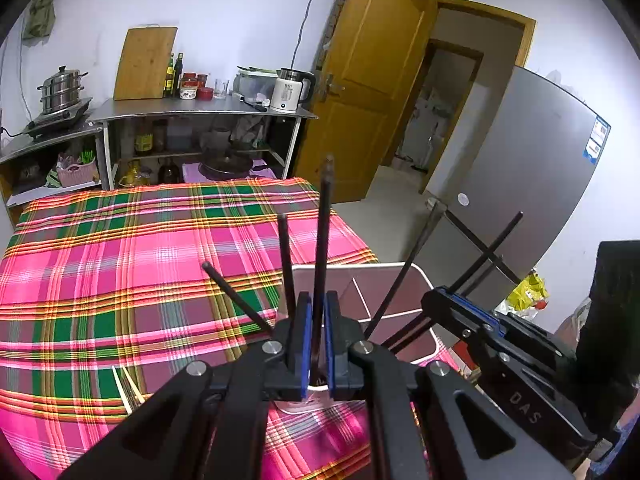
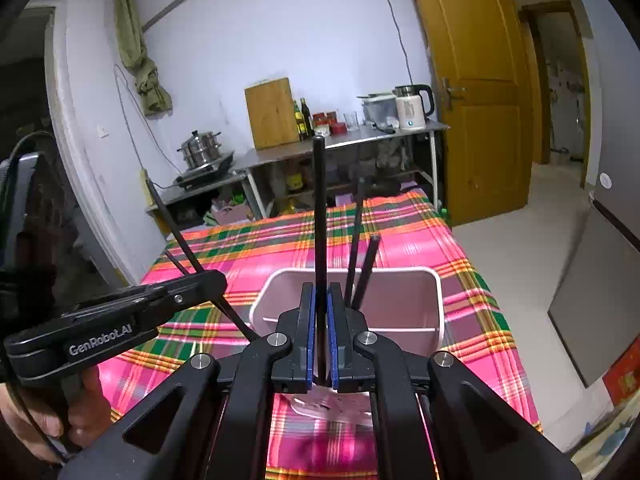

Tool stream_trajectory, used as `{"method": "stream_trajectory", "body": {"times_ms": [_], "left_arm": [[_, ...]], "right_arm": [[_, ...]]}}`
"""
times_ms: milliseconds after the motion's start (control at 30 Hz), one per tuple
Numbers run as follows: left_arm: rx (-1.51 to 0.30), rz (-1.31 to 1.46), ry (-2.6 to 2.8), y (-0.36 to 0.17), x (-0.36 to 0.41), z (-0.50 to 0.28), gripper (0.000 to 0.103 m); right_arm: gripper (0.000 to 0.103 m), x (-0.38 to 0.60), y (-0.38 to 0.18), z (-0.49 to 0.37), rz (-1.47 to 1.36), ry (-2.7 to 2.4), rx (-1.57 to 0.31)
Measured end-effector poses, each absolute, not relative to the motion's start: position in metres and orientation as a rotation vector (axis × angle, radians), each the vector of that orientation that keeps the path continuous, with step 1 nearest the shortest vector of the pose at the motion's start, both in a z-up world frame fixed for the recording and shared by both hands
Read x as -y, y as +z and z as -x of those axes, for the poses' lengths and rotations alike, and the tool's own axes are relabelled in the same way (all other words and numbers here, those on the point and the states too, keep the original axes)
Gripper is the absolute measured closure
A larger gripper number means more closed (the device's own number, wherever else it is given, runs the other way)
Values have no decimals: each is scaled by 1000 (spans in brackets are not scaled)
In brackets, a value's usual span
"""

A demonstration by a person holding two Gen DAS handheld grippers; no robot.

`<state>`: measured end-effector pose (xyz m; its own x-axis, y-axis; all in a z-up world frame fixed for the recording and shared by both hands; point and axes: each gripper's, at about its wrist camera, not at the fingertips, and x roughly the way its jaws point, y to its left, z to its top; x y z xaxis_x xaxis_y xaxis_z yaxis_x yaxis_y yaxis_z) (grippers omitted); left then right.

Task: Organize utensils
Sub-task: 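Lower the chopsticks into the holder and open the left tool while the right tool opens, then move both open tools back down to the remaining wooden chopsticks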

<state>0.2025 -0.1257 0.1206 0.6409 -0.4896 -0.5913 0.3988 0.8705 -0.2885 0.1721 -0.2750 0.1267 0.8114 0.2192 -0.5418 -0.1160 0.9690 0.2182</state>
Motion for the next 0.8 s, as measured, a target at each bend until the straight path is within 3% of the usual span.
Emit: {"method": "stream_trajectory", "body": {"times_ms": [167, 333, 567, 800], "left_arm": [[-715, 132, -524, 117, 127, -201, 92], [-675, 125, -531, 124, 123, -187, 69], [-613, 146, -527, 139, 106, -168, 67], [-576, 167, -497, 138, 81, -145, 58]], "right_arm": [[97, 274, 119, -174, -174, 193, -626], [91, 275, 127, -165, -160, 191, -595], [90, 277, 138, -147, -164, 182, -551], [86, 276, 141, -128, -177, 187, -523]]}}
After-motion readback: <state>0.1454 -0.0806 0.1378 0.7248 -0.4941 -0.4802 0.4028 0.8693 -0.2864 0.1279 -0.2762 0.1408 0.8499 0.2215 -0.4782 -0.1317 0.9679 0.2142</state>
